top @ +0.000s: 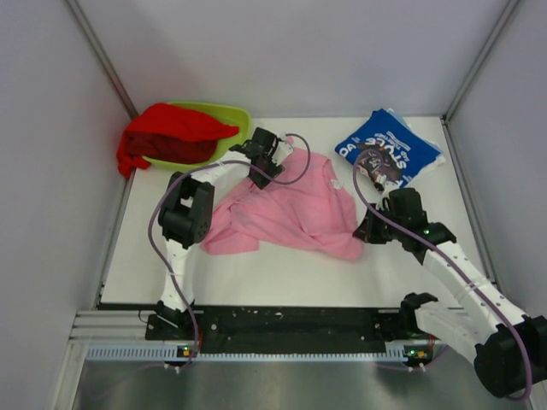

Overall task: Fold and stack the t-shirts
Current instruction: Flatten out the tshirt

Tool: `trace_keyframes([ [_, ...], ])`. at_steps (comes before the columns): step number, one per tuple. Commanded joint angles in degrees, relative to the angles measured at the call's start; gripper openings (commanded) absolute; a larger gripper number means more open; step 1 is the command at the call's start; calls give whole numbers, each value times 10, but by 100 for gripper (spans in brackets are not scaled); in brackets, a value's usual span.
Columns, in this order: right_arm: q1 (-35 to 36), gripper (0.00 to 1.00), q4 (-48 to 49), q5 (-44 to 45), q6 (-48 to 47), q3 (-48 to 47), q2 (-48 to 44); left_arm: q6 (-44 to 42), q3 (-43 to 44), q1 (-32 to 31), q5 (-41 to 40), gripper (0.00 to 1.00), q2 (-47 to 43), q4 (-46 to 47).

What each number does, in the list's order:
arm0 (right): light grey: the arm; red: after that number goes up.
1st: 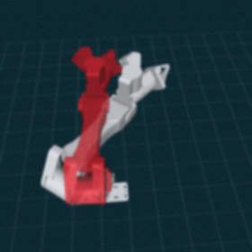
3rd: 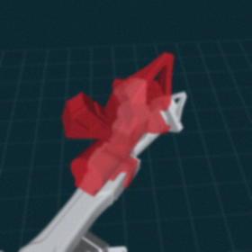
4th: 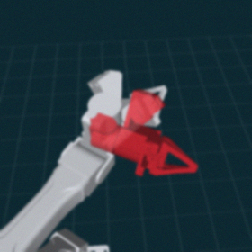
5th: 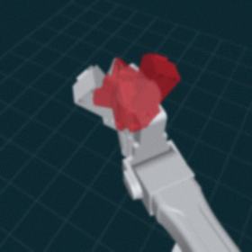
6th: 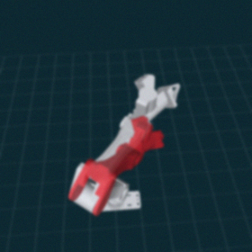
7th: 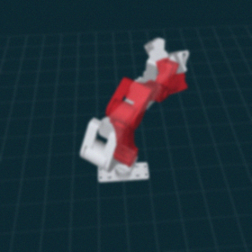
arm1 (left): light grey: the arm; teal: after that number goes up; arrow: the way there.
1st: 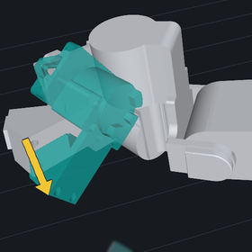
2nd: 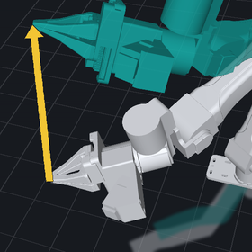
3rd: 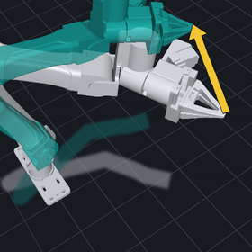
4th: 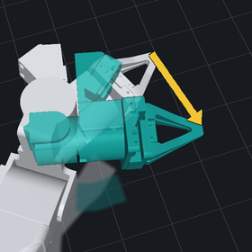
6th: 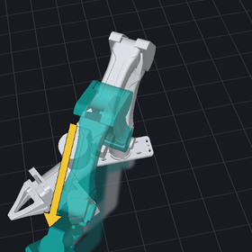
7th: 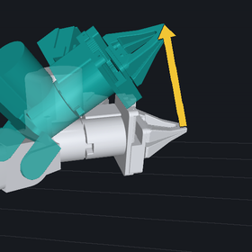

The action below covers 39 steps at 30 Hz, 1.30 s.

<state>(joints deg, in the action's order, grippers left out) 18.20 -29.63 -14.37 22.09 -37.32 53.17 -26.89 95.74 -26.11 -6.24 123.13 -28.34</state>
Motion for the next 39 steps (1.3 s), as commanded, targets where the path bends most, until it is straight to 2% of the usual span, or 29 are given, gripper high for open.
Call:
trace_keyframes([
  [1, -7, 0, 14, 14, -13, -29, 1, 22, 16, -4, -38, 63, 0, -23],
  [6, -13, 0, 12, 14, -20, -35, -3, 2, 9, -3, -53, 44, 11, -37],
  [12, -31, 0, -3, 15, -27, -50, -24, -18, 11, -3, -68, 0, 2, -40],
  [15, -40, 0, -18, 10, -34, -74, -34, -32, 10, 4, -77, 0, -31, -44],
  [18, -49, 0, -41, 16, -52, -138, -34, -39, 15, 18, -54, 0, -119, -63],
  [23, -59, 0, -70, 103, -132, -347, 12, -77, 55, 61, -40, 0, -305, -87],
  [26, -59, 0, -73, 158, -170, -482, 33, -81, 98, 117, -40, 0, -386, -91],
  [29, -59, 0, -75, 165, -193, -566, 37, -90, 138, 153, -21, 0, -460, -134],
  [36, -59, 0, -82, 117, -217, -634, -17, -92, 188, 167, -7, 0, -587, -257],
  [39, -60, 0, -89, 76, -217, -656, -42, -91, 193, 167, -23, 0, -622, -282],
])
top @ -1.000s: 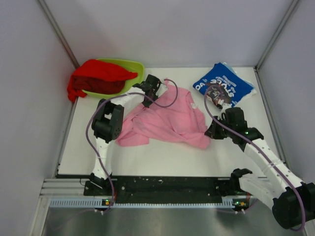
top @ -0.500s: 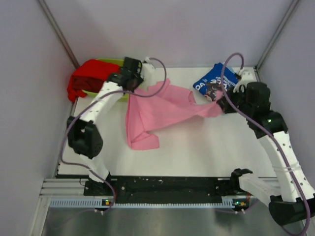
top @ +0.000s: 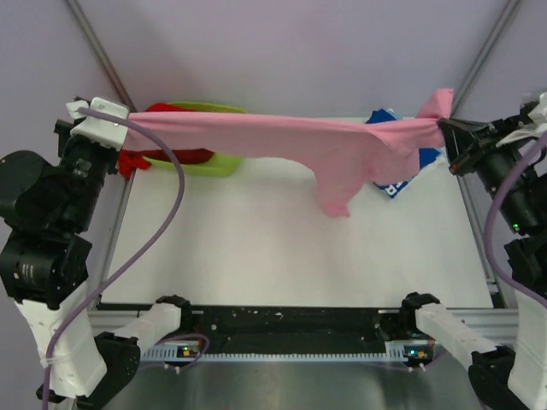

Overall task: Fold and stack the t-shirts
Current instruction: Flatten out the tshirt, then fold the flattened tshirt in 1/3 of the way

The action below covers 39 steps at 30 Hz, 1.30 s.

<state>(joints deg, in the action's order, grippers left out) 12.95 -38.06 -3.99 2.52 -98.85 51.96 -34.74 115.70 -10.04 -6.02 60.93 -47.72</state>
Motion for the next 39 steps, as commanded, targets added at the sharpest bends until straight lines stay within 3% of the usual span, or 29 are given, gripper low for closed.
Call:
trace_keyframes([
  [1, -6, 0, -8, -40, -21, -50, -37, -16, -7, 6, -31, 0, -9, -93],
  [8, -6, 0, -21, -111, 17, -83, -32, -18, -4, 6, -52, 0, -31, -103],
  [13, -6, 0, -19, -85, 24, -84, 23, -27, -22, 6, -69, 0, -9, -82],
  [19, -6, 0, -1, -32, 26, -46, 146, -11, -150, 8, -59, 0, 41, -6],
  [25, -6, 0, 154, 7, 35, 107, 237, 6, -331, 13, -52, 0, 123, 170],
  [31, -8, 0, 235, 25, 41, 141, 355, 7, -456, 13, -44, 0, 183, 328],
  [35, -7, 0, 235, 1, 68, 151, 368, 2, -471, 13, -39, 0, 187, 346],
  [39, -7, 0, 230, 3, 99, 235, 311, -9, -492, 20, -25, 0, 161, 322],
])
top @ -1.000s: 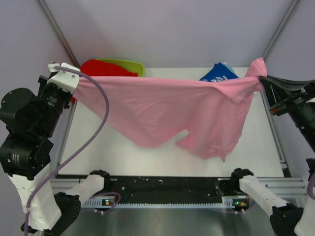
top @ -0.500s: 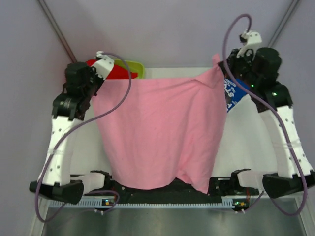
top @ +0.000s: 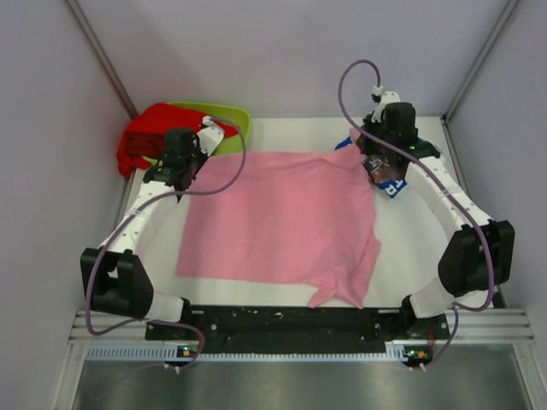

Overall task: Fold and stack the t-shirts
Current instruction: Fold the flattened tshirt in 1/3 of the way

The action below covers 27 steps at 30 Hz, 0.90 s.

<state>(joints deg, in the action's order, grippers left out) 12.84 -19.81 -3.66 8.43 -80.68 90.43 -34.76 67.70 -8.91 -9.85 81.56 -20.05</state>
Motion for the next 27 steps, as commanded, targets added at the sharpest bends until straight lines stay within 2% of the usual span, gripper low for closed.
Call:
trace_keyframes([
  [1, -5, 0, 49, -8, 52, 86, -94, -10, -21, 9, 19, 0, -53, 32],
  [6, -5, 0, 84, -56, 135, 266, -183, -25, -113, 17, 29, 0, -79, 13],
  [12, -4, 0, 142, -76, 228, 423, -247, -86, -227, 21, 22, 0, -64, 113],
  [14, -4, 8, 148, -71, 252, 463, -257, -97, -238, 22, 24, 0, -47, 134],
  [17, -5, 31, 140, -57, 286, 510, -278, -101, -231, 22, 32, 0, -15, 136],
  [19, -11, 42, 106, -20, 302, 526, -305, -106, -226, 22, 33, 0, -1, 136],
  [22, -46, 48, 85, 34, 338, 554, -378, -109, -218, 22, 40, 0, 11, 127],
  [24, -61, 48, 81, 73, 350, 559, -440, -109, -215, 22, 48, 0, 14, 121],
  [27, -60, 48, 76, 91, 292, 526, -453, -111, -218, 22, 59, 0, 15, 119],
])
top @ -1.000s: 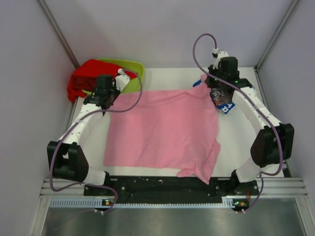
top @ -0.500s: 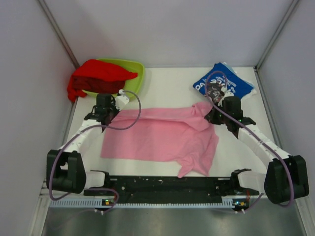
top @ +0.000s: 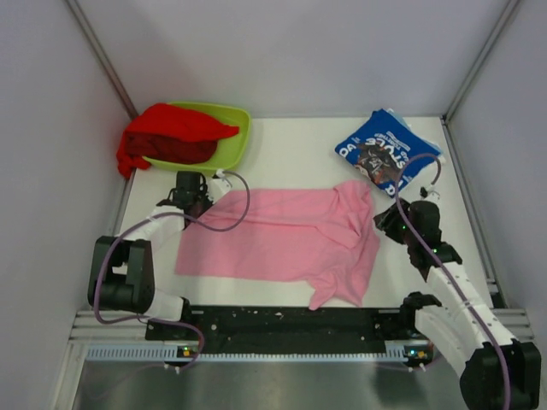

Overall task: Fold and stack the t-shirts
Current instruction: Fold the flattened tshirt in 1/3 of the way

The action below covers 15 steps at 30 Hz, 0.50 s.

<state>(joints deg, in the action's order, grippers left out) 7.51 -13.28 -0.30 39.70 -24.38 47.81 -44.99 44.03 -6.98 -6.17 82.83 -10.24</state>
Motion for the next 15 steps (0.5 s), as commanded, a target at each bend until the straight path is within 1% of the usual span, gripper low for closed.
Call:
trace_keyframes([
  [1, -7, 46, 18, 39, -48, -56, -9, -8, 18, 3, 25, 0, 1, 21],
  [3, 5, 43, 30, 5, -86, -95, 48, -7, 19, 3, 31, 0, 1, 20],
  [5, 49, 44, 19, 6, -129, -149, 118, -4, 22, 3, 32, 0, 1, 19],
  [6, 91, 45, 5, 38, -158, -182, 157, 1, 25, 3, 32, 0, 1, 18],
  [8, 130, 50, -30, 64, -210, -246, 226, 6, 30, 3, 35, 0, 0, 10],
  [9, 134, 53, -56, 64, -223, -274, 263, 8, 29, 3, 37, 0, -2, 8],
  [10, 133, 54, -77, 69, -226, -296, 306, 9, 29, 3, 39, 0, -3, 7],
  [11, 134, 54, -97, 73, -231, -312, 329, 8, 27, 3, 39, 0, -6, 7],
  [15, 136, 56, -108, 68, -225, -311, 380, 8, 24, 3, 37, 0, -14, 5],
])
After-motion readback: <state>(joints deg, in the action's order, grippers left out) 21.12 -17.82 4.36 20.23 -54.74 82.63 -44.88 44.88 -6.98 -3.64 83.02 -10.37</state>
